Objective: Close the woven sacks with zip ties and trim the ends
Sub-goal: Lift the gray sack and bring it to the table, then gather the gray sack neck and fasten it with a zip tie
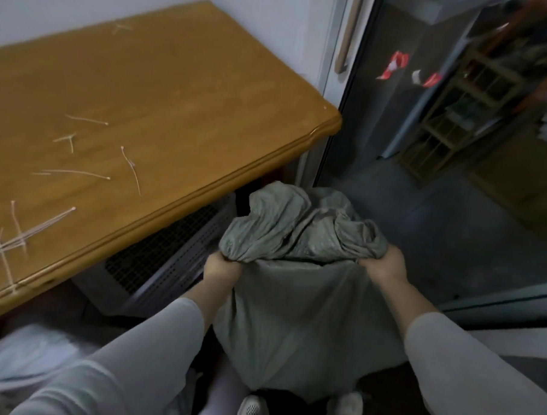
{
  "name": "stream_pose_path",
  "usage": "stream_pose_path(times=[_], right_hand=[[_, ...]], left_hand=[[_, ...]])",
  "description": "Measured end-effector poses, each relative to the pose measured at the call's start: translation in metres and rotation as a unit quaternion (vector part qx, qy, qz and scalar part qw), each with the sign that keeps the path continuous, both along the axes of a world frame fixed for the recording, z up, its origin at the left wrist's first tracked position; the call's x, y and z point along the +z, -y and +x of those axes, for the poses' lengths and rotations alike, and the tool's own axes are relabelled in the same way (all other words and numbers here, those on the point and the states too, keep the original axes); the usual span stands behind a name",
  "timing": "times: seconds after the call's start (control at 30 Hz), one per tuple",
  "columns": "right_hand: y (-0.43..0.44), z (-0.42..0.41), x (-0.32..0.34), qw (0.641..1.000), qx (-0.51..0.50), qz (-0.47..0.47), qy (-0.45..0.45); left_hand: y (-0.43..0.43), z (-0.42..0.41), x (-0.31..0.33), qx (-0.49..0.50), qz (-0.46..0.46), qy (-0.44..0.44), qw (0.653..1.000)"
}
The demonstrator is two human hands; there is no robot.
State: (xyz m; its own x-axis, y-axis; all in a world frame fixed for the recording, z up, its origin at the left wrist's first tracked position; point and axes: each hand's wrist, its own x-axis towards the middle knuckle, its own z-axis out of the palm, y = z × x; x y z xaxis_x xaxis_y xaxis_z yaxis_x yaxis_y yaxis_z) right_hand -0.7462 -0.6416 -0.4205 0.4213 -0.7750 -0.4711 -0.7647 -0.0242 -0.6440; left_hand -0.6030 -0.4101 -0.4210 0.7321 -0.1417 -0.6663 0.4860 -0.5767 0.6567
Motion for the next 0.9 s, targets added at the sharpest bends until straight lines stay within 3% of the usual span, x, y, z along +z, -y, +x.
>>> stream_pose_path(times=[0.1, 0.23, 0.4, 0.47, 0.57, 0.67, 0.73, 0.83, 0.9], right_hand=[[0.018, -0.018, -0.047, 0.997, 0.022, 0.022, -0.076], [0.032, -0.018, -0.039, 0.996, -0.031, 0.085, 0.008], [0.07, -0.031, -0.021, 0.96, -0.086, 0.256, 0.07], [0.095, -0.041, -0.017, 0.952, -0.112, 0.271, 0.084], [0.131, -0.053, -0.004, 0.952, -0.13, 0.259, 0.099], [0.156, -0.067, 0.005, 0.949, -0.091, 0.283, 0.1], [0.171, -0.08, 0.007, 0.947, -0.071, 0.301, 0.082], [0.194, -0.098, 0.004, 0.943, -0.056, 0.323, 0.058], [0.205, -0.108, 0.002, 0.948, -0.06, 0.31, 0.037]], left_hand=[[0.003, -0.018, -0.029, -0.028, 0.022, -0.044, 0.998], [0.026, -0.023, -0.041, -0.021, 0.041, -0.064, 0.997], [0.077, -0.019, -0.016, -0.034, 0.146, 0.016, 0.989], [0.104, -0.028, -0.001, -0.17, 0.23, 0.162, 0.944], [0.157, -0.042, 0.008, -0.395, 0.166, 0.324, 0.843], [0.213, -0.05, 0.006, -0.539, 0.114, 0.321, 0.771], [0.242, -0.054, -0.002, -0.6, 0.135, 0.282, 0.737], [0.261, -0.064, -0.017, -0.675, 0.208, 0.266, 0.656], [0.262, -0.075, -0.024, -0.686, 0.233, 0.231, 0.649]])
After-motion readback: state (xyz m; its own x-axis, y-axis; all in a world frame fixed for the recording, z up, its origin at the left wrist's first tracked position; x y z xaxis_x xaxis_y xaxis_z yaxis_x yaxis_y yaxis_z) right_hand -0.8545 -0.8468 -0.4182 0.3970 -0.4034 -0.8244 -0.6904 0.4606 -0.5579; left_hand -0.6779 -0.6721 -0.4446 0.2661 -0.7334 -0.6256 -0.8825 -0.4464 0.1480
